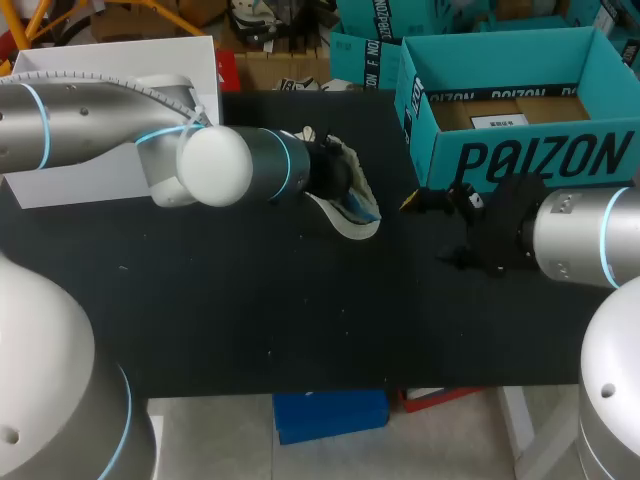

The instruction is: Take the shoe out of the shoebox, open the shoe tongue, remove and reinsert the insole, then place the shoe into the shoebox

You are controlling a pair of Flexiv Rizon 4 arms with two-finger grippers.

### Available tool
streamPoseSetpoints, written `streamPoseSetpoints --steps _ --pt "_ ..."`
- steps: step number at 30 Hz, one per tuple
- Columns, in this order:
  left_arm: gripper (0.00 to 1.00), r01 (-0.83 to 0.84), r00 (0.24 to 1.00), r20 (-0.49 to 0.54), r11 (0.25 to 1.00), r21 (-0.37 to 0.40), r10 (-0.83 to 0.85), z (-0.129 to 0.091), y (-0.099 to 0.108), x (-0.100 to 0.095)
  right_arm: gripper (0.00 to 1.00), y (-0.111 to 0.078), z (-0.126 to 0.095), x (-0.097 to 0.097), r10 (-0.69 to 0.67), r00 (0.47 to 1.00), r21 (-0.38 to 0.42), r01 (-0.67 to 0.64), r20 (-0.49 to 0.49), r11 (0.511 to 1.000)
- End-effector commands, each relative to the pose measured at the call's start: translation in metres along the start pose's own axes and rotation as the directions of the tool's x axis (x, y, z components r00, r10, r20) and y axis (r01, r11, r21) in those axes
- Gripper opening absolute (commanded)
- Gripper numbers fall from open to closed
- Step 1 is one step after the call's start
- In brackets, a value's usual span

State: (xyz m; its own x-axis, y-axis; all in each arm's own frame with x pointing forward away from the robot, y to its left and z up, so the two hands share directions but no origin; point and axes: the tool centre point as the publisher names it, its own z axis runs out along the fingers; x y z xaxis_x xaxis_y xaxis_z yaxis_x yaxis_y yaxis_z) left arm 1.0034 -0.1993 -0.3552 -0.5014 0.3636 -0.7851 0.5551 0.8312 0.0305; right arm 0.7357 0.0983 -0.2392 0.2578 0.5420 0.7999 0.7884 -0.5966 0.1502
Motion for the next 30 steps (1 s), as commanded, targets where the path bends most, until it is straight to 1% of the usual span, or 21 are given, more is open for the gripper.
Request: streamPoseSetpoints --steps 1,4,8,15,17,18,20,21,26,30 --pt "0.35 -0.002 1.000 -0.013 0.997 0.076 0.003 -0.008 0.002 0.001 1.00 0.002 -0.004 -0.005 0.008 1.000 0.031 -0.008 -0.010 0.999" --pt "0.36 -0.004 0.999 -0.033 0.991 0.130 0.008 -0.008 -0.001 0.004 1.00 0.002 -0.004 -0.005 0.008 1.000 0.031 -0.008 -0.010 0.999" --pt "0.36 -0.024 0.998 -0.053 0.981 0.193 0.035 -0.009 -0.006 0.008 1.00 0.002 -0.004 -0.005 0.008 1.000 0.031 -0.008 -0.010 0.999" --pt "0.33 -0.041 0.996 -0.071 0.969 0.243 0.060 -0.004 -0.012 0.010 1.00 0.002 -0.004 -0.005 0.008 1.000 0.031 -0.008 -0.010 0.999" --pt "0.29 -0.049 0.994 -0.081 0.965 0.256 0.072 -0.001 -0.014 0.012 1.00 0.002 -0.004 -0.005 0.008 1.000 0.031 -0.008 -0.010 0.999" --pt "0.24 -0.053 0.993 -0.084 0.964 0.261 0.077 0.001 -0.015 0.014 1.00 0.002 -0.004 -0.005 0.008 1.000 0.031 -0.008 -0.010 0.999" --pt "0.05 -0.055 0.992 -0.091 0.960 0.276 0.083 0.004 -0.017 0.015 1.00 0.002 -0.004 -0.005 0.008 1.000 0.031 -0.008 -0.010 0.999" --pt "0.00 -0.057 0.992 -0.095 0.958 0.282 0.087 0.005 -0.018 0.016 1.00 0.002 -0.004 -0.005 0.008 1.000 0.031 -0.008 -0.010 0.999" --pt "0.00 -0.066 0.990 -0.100 0.955 0.289 0.099 0.007 -0.019 0.018 1.00 0.002 -0.004 -0.005 0.008 1.000 0.031 -0.008 -0.010 0.999" --pt "0.00 -0.075 0.989 -0.100 0.957 0.280 0.107 0.007 -0.016 0.018 1.00 0.002 -0.004 -0.005 0.008 1.000 0.031 -0.008 -0.010 0.999"
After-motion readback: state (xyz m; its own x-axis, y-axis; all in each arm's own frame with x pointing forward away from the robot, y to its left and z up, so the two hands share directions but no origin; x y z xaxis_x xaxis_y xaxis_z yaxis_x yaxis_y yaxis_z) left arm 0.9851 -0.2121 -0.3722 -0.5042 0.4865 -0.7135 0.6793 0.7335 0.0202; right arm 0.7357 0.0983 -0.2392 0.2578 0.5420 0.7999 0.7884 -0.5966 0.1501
